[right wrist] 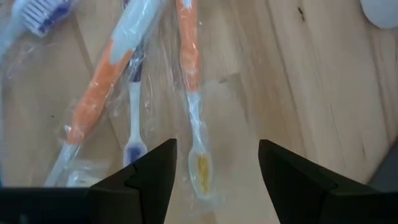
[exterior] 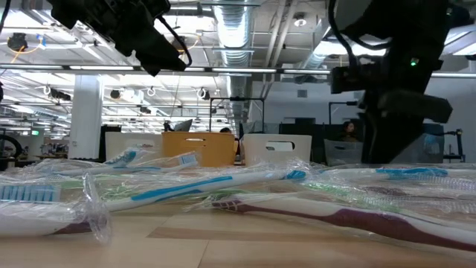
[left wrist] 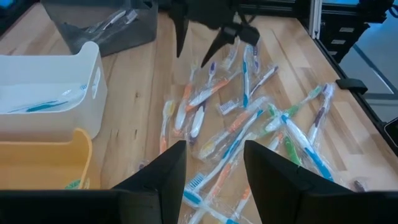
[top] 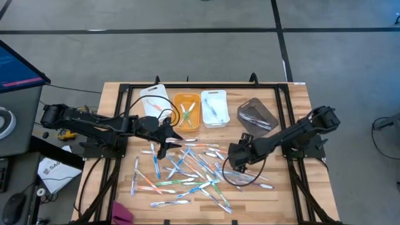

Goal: Pick & Place Toothbrushes
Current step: Put the white orange toothbrush into the left white bin

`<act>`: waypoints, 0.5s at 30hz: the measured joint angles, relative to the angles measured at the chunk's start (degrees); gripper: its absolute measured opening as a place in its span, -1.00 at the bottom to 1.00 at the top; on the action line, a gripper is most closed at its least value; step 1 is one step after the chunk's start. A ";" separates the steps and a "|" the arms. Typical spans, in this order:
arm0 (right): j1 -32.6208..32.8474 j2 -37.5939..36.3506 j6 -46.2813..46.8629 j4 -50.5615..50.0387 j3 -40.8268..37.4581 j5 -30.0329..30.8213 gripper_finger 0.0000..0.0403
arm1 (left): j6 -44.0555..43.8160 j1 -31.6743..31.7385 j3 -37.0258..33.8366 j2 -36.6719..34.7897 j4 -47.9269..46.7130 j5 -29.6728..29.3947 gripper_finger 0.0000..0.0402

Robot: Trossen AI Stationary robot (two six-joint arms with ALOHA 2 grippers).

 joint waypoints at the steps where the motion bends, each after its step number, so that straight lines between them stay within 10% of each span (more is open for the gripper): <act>1: 0.00 0.36 -0.56 -0.55 0.63 -0.02 0.10 | 0.00 0.04 0.00 0.00 0.24 -0.01 -0.23; 15: -1.94 1.16 -2.56 -0.43 4.02 -2.69 0.10 | -0.02 0.06 0.00 0.00 0.14 -0.01 -0.23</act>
